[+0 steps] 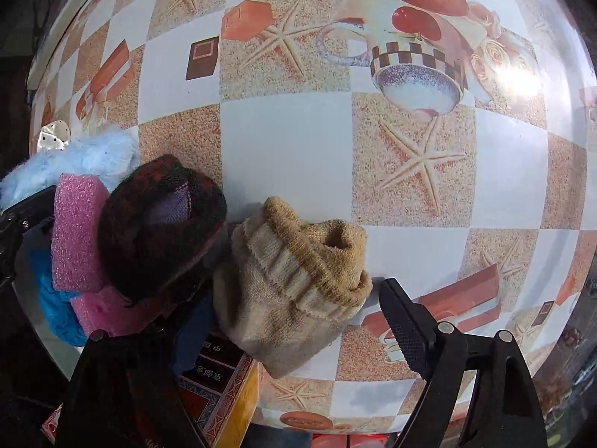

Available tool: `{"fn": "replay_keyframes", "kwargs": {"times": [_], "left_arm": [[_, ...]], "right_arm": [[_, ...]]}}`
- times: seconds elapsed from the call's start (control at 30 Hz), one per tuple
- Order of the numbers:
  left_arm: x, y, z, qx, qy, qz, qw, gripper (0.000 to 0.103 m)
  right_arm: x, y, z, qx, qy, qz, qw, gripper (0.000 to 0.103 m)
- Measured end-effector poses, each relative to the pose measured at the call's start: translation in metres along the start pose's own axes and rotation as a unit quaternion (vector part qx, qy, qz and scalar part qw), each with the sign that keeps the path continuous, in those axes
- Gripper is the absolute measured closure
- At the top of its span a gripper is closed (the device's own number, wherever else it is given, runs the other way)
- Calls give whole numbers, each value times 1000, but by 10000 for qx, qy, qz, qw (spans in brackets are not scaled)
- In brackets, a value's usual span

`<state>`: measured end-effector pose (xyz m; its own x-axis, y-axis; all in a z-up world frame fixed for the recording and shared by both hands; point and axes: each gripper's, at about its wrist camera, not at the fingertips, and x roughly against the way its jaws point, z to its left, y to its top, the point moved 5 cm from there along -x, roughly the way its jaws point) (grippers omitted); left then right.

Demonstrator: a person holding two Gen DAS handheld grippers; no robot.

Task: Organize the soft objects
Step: 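Grasp the fluffy blue duster with left tool while right tool grasps the beige knit glove, then carry the duster and knit glove with both tools over the box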

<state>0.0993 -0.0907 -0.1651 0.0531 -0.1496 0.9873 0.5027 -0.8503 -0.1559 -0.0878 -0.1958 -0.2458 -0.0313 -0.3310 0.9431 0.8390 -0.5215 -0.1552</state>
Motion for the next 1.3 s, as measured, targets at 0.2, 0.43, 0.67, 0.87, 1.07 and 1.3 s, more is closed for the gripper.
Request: {"fn": "replay_keyframes", "kwargs": {"times": [0.2,0.43,0.67,0.87,1.07,1.3], "left_arm": [[42,4,5,161,-54,-864,9961,81],[97,-3,1,215,79,-1674,9856,81],[128,-42,-3,252,124,-2023,9789,81],[135,-86,-4,225,166,-2095,9774,81],[135,-125,0,156,233,-2150,9762,81],[134,-158,16,296,191,-2178,9754,81]], "right_arm": [[34,-7,-13,-125,50,-637,9979,70],[92,-32,-18,-228,253,-1383,9898,70],[140,-54,-2,-187,327,-1843,9821,70],[157,-51,28,-174,265,-2059,9781,70],[175,-75,47,-20,48,-2313,9729,70],[182,-95,74,73,-23,-2378,9713,70]]}}
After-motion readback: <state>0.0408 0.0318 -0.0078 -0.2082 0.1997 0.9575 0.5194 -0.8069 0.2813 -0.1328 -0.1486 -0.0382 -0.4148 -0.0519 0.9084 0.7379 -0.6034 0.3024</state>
